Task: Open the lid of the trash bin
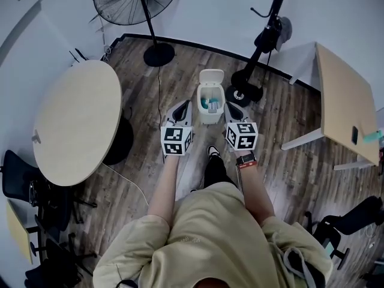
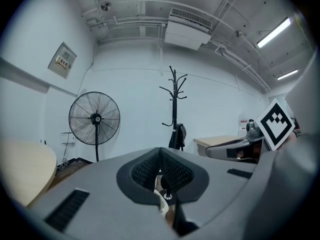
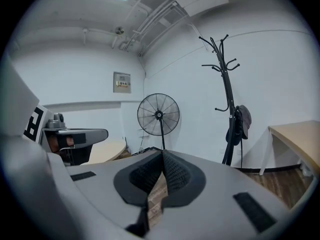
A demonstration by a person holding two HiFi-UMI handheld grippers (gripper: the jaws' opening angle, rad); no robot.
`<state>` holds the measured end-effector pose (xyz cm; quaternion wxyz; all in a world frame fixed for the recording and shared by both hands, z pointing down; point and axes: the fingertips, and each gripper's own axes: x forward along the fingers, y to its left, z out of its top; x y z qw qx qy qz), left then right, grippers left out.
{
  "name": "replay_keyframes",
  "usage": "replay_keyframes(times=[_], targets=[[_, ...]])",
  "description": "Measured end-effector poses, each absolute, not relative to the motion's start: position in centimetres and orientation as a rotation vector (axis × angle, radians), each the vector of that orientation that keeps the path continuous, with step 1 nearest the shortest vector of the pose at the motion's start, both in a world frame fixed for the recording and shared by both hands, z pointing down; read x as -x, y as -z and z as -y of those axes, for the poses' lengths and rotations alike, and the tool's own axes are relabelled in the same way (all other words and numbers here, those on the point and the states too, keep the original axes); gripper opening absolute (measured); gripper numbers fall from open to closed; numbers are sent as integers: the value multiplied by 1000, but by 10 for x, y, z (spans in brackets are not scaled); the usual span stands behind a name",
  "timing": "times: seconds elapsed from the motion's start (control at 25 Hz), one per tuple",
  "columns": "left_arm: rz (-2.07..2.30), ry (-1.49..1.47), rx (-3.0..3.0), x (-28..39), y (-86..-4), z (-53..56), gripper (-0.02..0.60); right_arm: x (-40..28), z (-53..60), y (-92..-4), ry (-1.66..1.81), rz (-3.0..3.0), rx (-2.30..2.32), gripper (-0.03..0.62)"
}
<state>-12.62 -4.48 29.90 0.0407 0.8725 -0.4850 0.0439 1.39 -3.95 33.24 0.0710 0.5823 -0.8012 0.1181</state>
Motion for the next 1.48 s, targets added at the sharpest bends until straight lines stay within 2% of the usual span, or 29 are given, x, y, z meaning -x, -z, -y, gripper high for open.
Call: replay_keyframes(times=[0.44, 1.0, 1.48], targets=[[1579, -71, -2697, 146, -271, 11, 23, -15, -4, -299, -233, 2425, -1845, 12], [1559, -46, -2652, 159, -282, -6, 23, -8, -17, -286, -174, 2427, -1896, 11], [1538, -31, -2572, 175, -319, 41, 23, 6, 28, -326, -250, 2422, -1803, 12]])
